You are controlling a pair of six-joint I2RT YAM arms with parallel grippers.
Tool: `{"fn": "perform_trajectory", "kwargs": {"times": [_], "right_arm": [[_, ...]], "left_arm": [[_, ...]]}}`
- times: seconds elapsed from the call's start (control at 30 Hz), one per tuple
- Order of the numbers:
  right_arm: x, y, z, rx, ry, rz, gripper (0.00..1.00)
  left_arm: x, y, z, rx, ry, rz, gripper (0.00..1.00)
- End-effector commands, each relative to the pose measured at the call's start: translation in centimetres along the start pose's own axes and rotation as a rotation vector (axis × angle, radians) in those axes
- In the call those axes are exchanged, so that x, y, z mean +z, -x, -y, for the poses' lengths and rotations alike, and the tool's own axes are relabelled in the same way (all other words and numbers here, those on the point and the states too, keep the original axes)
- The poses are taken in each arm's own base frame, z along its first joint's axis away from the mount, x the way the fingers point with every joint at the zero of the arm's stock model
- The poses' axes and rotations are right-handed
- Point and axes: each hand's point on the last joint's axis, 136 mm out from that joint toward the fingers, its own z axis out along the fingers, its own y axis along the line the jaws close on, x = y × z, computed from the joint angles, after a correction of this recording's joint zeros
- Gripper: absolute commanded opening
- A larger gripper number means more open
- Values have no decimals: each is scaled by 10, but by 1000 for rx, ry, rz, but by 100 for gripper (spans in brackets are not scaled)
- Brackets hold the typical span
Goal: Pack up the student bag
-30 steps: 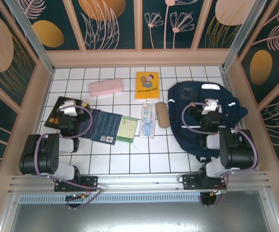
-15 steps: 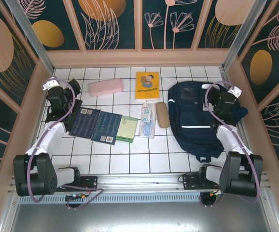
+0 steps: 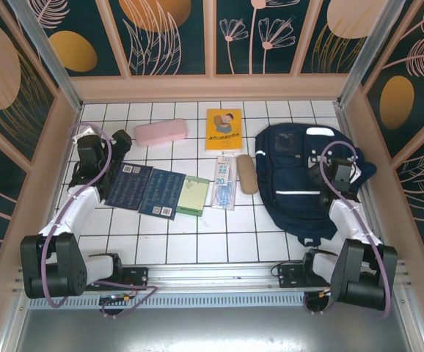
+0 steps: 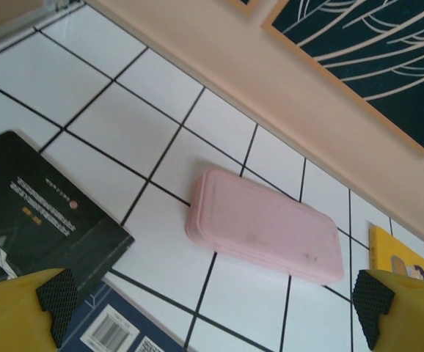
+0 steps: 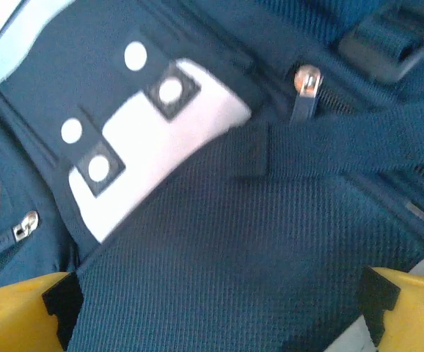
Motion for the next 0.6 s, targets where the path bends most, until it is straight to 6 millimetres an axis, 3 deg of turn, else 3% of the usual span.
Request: {"fn": "perform_trajectory", "kwargs": {"times": [0.0, 0.37, 0.57], "right_arm": [[3, -47, -14, 67, 99, -194, 99], [-9, -125, -135, -113, 363, -374, 99], [-23, -149, -187, -235, 467, -417, 99]], "left_arm": [[-6, -9, 11, -29, -63, -43, 98], [-5, -29, 45, 23, -113, -107, 99], [-7, -62, 70, 57, -145, -171, 98]]}}
